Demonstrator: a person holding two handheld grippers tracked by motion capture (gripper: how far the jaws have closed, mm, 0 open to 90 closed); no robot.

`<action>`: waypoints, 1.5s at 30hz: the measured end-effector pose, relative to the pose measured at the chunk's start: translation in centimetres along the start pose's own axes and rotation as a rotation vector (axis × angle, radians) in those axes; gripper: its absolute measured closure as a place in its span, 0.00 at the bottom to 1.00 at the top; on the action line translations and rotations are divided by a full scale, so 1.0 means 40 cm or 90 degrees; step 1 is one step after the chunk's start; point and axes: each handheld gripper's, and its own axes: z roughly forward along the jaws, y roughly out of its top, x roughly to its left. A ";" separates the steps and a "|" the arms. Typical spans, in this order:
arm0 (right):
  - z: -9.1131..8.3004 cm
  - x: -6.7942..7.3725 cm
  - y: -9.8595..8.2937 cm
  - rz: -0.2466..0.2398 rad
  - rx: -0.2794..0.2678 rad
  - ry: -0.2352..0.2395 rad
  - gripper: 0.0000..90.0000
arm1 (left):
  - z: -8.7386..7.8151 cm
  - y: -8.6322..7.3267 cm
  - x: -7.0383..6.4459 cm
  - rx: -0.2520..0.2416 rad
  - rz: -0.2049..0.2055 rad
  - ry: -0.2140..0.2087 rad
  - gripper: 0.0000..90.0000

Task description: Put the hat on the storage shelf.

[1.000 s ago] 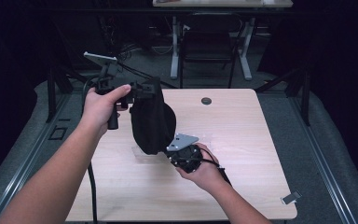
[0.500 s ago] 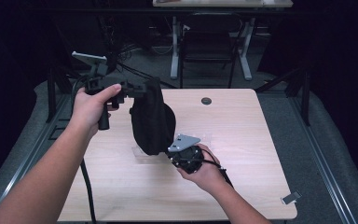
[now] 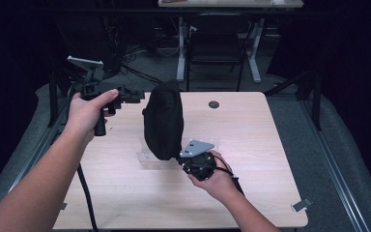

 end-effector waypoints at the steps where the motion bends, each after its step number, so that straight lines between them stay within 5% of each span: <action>1: -0.001 -0.003 -0.002 0.000 0.003 0.002 0.94 | -0.001 -0.001 0.002 -0.001 -0.001 -0.001 0.70; 12: -0.001 -0.017 -0.030 0.017 0.010 0.002 0.95 | -0.011 -0.016 0.041 0.006 -0.002 0.021 0.70; 14: 0.010 -0.028 -0.051 0.032 0.031 -0.003 0.95 | -0.011 -0.022 0.058 0.008 -0.008 0.027 0.70; 17: 0.008 -0.046 -0.064 0.069 0.017 0.014 0.95 | -0.010 -0.030 0.077 0.012 -0.015 0.035 0.69; 32: -0.003 -0.053 -0.083 0.069 0.024 -0.003 0.93 | -0.023 -0.061 0.147 0.017 -0.004 0.093 0.66; 41: -0.019 -0.055 -0.116 0.070 0.039 -0.017 0.87 | -0.031 -0.086 0.192 0.026 0.013 0.155 0.64; 45: -0.039 -0.054 -0.130 0.069 0.038 -0.024 0.84 | -0.032 -0.097 0.209 0.034 0.045 0.198 0.63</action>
